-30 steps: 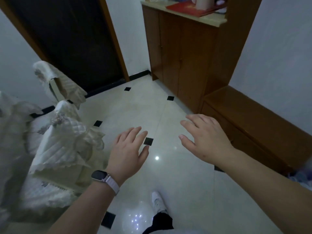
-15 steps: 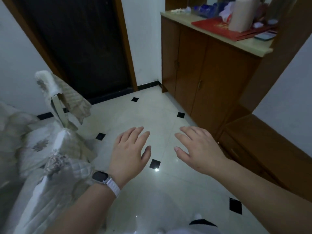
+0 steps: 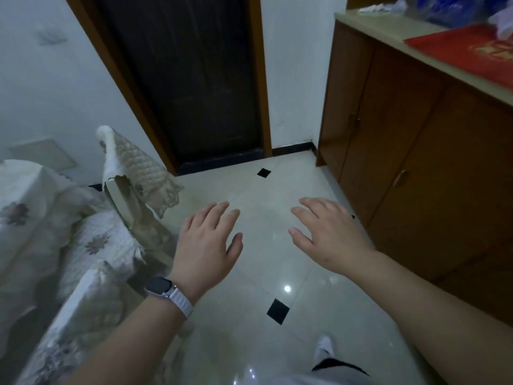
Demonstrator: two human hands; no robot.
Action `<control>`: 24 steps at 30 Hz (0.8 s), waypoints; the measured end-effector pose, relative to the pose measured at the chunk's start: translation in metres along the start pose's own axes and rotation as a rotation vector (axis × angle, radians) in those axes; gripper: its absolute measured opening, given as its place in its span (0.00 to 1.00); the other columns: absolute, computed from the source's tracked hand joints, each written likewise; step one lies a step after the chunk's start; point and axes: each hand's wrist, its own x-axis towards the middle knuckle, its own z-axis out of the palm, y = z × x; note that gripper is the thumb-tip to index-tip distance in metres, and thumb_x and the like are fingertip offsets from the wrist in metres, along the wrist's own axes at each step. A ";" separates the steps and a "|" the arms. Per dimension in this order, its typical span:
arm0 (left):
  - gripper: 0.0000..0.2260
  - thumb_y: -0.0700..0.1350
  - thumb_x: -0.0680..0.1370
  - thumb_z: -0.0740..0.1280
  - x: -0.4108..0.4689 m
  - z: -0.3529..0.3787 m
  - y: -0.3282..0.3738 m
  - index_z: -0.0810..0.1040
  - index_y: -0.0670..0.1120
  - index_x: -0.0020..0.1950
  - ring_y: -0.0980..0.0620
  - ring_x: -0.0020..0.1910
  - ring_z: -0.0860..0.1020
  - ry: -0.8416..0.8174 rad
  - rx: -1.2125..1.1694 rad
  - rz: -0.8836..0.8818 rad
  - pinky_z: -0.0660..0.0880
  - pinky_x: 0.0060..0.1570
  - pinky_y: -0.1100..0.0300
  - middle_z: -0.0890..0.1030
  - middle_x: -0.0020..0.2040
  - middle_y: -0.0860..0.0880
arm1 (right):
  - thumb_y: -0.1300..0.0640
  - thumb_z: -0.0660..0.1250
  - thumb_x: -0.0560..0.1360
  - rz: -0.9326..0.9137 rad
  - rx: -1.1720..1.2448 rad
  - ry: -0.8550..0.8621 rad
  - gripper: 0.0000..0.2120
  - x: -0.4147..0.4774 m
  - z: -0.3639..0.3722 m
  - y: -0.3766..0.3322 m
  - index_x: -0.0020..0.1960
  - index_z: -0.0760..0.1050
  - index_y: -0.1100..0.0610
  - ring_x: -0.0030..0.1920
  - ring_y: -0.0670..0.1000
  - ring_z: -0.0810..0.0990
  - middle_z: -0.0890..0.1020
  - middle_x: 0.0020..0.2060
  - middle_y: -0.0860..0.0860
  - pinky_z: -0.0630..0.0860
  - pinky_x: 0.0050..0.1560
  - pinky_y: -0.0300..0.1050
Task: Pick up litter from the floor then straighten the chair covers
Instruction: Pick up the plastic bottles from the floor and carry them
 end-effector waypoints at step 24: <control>0.21 0.54 0.77 0.62 0.346 0.152 -0.165 0.76 0.46 0.67 0.43 0.64 0.74 0.005 -0.072 -0.149 0.70 0.61 0.47 0.77 0.65 0.44 | 0.40 0.51 0.78 -0.098 -0.058 -0.166 0.25 0.403 0.033 0.108 0.64 0.75 0.52 0.65 0.55 0.72 0.76 0.65 0.52 0.67 0.64 0.52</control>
